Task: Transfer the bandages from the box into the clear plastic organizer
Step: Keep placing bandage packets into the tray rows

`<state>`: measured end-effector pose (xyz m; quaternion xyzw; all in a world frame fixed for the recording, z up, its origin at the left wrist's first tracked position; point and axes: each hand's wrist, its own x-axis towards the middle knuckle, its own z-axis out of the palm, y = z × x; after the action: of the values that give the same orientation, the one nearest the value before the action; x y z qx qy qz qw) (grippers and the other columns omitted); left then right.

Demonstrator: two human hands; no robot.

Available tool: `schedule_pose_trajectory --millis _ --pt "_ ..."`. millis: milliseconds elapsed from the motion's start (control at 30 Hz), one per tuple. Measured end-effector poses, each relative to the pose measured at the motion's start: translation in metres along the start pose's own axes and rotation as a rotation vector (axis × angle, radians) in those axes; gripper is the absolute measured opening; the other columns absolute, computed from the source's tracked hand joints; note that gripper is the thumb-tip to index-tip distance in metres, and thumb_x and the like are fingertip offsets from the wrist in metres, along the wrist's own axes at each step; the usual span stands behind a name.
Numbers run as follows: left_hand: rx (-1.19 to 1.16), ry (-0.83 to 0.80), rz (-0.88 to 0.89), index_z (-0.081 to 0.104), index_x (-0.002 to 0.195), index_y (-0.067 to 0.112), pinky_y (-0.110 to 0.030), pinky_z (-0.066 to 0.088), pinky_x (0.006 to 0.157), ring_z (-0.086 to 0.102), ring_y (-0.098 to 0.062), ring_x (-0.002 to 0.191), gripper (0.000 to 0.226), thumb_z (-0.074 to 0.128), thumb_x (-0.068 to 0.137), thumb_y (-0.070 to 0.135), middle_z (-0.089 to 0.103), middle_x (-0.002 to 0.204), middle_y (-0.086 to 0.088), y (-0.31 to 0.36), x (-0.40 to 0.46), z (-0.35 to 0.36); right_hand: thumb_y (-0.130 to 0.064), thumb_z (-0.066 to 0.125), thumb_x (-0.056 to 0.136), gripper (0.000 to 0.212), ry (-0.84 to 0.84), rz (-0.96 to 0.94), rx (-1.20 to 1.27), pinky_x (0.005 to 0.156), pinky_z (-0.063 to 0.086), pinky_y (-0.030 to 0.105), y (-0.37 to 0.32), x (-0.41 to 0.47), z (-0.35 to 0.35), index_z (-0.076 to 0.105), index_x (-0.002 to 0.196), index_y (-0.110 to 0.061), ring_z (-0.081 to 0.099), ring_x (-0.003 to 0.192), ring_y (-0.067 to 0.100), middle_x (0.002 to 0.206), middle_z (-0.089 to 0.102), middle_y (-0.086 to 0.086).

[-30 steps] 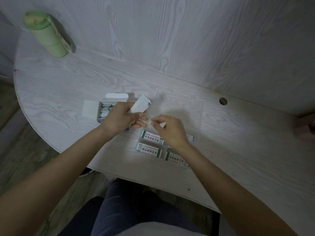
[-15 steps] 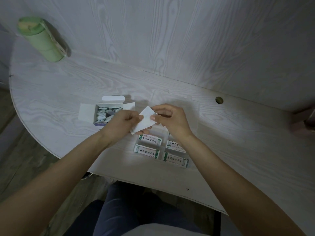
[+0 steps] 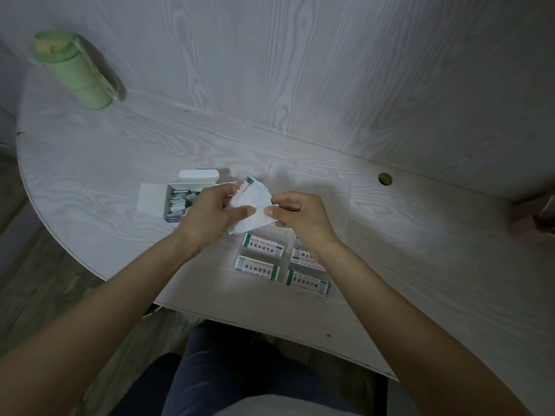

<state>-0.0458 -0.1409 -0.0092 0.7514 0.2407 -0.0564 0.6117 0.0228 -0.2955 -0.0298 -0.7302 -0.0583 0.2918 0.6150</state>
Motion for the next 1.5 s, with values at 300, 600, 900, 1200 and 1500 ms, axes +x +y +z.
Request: schedule_pose_trajectory --millis 300,600,900,1200,1500 --pt "-0.108 -0.016 -0.030 0.065 0.097 0.017 -0.030 0.053 0.063 0.065 -0.017 0.079 0.010 0.064 0.087 0.013 0.069 0.094 -0.010 0.000 -0.003 -0.001 -0.004 0.071 0.081 0.011 0.003 0.015 -0.043 0.046 0.039 0.018 0.000 -0.004 -0.002 0.073 0.090 -0.012 0.049 0.047 0.007 0.068 0.066 -0.002" --pt "0.043 0.014 0.013 0.067 0.088 0.013 -0.042 0.059 0.064 0.062 -0.015 0.067 0.003 0.064 0.088 0.013 0.066 0.083 -0.007 -0.003 -0.003 -0.009 -0.003 0.064 0.087 0.008 -0.020 0.123 0.320 0.072 0.057 0.021 0.006 -0.005 -0.002 0.068 0.088 0.004 0.071 0.073 0.018 0.080 0.071 0.014" --pt "-0.011 0.088 -0.009 0.063 0.089 0.013 -0.056 0.055 0.076 0.068 -0.009 0.070 0.004 0.060 0.090 0.011 0.068 0.083 -0.001 -0.005 -0.004 -0.010 0.003 0.071 0.080 0.017 0.104 0.136 -0.098 0.058 0.050 0.011 0.030 0.000 -0.004 0.069 0.097 -0.001 0.064 0.076 0.009 0.099 0.067 0.011" --pt "0.004 0.056 0.018 0.062 0.084 0.018 -0.056 0.054 0.076 0.069 -0.006 0.067 0.011 0.059 0.091 0.010 0.069 0.089 -0.011 -0.006 -0.007 -0.010 -0.006 0.057 0.091 0.013 0.101 -0.088 -0.827 0.081 0.051 0.039 0.054 -0.005 0.017 0.066 0.100 -0.007 0.061 0.091 0.023 0.102 0.065 0.011" --pt "0.033 0.053 0.017 0.062 0.082 0.019 -0.058 0.053 0.078 0.067 -0.037 0.085 0.013 0.060 0.090 0.009 0.070 0.083 -0.013 -0.004 -0.009 -0.013 -0.009 0.057 0.091 0.013 0.001 -0.222 -1.440 0.060 0.033 0.029 0.051 -0.011 0.027 0.062 0.103 -0.012 0.054 0.096 0.022 0.103 0.060 0.004"
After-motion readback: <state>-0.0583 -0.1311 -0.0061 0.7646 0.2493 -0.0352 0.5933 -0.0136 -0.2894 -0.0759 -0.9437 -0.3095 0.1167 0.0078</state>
